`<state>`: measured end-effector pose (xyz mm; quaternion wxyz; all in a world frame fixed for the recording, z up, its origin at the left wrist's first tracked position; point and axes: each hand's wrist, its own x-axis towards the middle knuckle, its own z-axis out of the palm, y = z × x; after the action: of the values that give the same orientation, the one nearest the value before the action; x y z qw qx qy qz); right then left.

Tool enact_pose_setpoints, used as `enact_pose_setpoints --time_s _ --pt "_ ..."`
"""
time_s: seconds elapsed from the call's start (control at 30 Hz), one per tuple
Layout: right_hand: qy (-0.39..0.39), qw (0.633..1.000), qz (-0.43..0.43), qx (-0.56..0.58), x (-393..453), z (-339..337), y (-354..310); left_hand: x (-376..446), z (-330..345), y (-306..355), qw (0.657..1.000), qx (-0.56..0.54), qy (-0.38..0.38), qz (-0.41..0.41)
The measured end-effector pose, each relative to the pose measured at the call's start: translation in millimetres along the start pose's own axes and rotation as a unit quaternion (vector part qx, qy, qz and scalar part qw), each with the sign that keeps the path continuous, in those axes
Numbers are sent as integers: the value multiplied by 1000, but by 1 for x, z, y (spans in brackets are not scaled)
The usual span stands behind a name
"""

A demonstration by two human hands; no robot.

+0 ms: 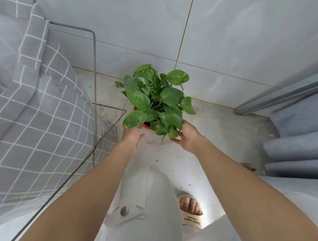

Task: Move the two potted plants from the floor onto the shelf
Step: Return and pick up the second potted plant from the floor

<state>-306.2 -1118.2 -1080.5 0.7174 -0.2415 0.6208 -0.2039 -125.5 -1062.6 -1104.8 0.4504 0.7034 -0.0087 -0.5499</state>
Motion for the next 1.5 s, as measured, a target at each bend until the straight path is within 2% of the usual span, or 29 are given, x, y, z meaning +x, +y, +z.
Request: enact_pose_setpoints --time_s 0.13,0.33,0.53,0.8,0.93,1.17,1.33,1.43,1.5 --pt "-11 999 -2 34 2 7 -4 10 -4 3 1000 1 -19 5" --pt "-12 996 1 89 14 15 -12 19 -15 16 993 -20 -115 24" --pt "-15 992 19 121 13 18 -15 12 -11 15 989 -49 -139 22" --pt "-8 986 18 164 -5 18 -18 -3 -12 14 993 -4 -115 18" --pt "-1 982 -7 190 -27 21 -29 -14 -19 21 994 -34 -103 15" --pt "17 972 -50 228 -85 25 -62 -70 -17 66 973 -40 -197 112" --pt "-23 949 -107 294 -137 22 -101 -114 -11 100 956 -26 -231 177" --pt "-43 944 -159 287 -178 15 -120 -136 0 110 940 -24 -246 235" --pt "-62 941 -187 276 -202 11 -128 -152 5 114 936 -64 -243 247"
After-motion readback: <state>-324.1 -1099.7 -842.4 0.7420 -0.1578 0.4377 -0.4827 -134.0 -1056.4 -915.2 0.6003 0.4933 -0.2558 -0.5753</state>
